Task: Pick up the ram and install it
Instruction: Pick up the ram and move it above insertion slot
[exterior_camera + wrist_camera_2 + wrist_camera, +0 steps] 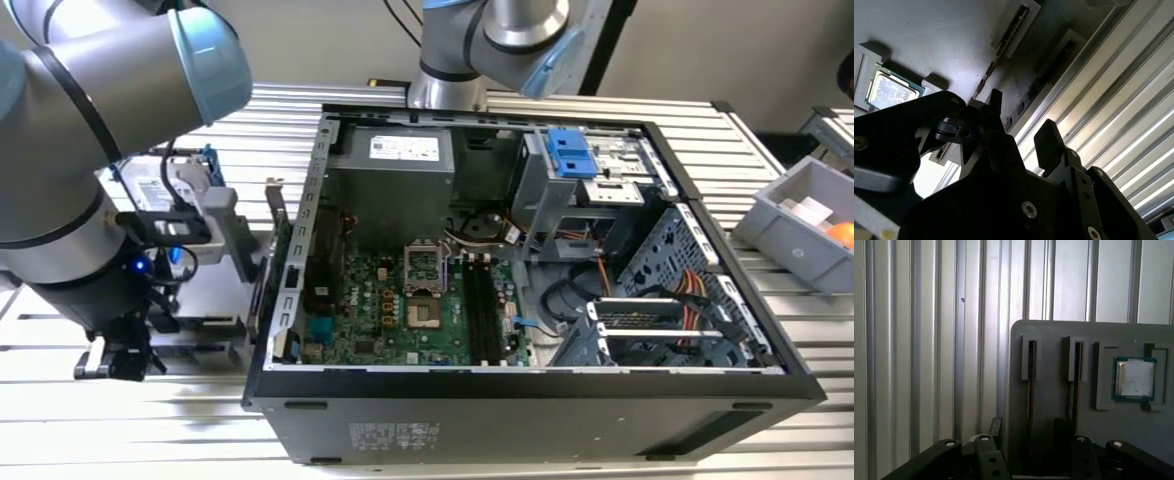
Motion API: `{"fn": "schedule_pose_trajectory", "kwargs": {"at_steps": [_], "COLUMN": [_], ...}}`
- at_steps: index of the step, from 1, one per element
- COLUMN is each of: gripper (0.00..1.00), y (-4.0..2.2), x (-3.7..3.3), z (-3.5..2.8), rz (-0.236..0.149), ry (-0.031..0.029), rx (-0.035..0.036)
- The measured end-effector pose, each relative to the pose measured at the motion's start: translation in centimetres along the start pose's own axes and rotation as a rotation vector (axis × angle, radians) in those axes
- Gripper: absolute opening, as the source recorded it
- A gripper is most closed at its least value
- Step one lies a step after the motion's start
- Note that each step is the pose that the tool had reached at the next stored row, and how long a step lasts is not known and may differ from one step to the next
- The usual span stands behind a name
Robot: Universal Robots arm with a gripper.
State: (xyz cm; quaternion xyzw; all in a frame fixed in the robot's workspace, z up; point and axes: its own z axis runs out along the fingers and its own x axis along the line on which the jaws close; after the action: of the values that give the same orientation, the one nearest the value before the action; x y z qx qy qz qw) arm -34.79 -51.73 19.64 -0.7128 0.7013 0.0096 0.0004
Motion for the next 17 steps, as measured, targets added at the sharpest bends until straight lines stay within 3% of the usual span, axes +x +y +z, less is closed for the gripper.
{"fn": "schedule_pose_trajectory", "kwargs": {"at_steps": [6,17], "gripper": [1.0,1.0], "y": [0.0,-0.01], "x": [0.01,0.01], "z": [0.56,0.64], "rz": [0.0,0.0], "ry": [-0.0023,-0.0023], "rx": [-0.0006,-0.0005]}}
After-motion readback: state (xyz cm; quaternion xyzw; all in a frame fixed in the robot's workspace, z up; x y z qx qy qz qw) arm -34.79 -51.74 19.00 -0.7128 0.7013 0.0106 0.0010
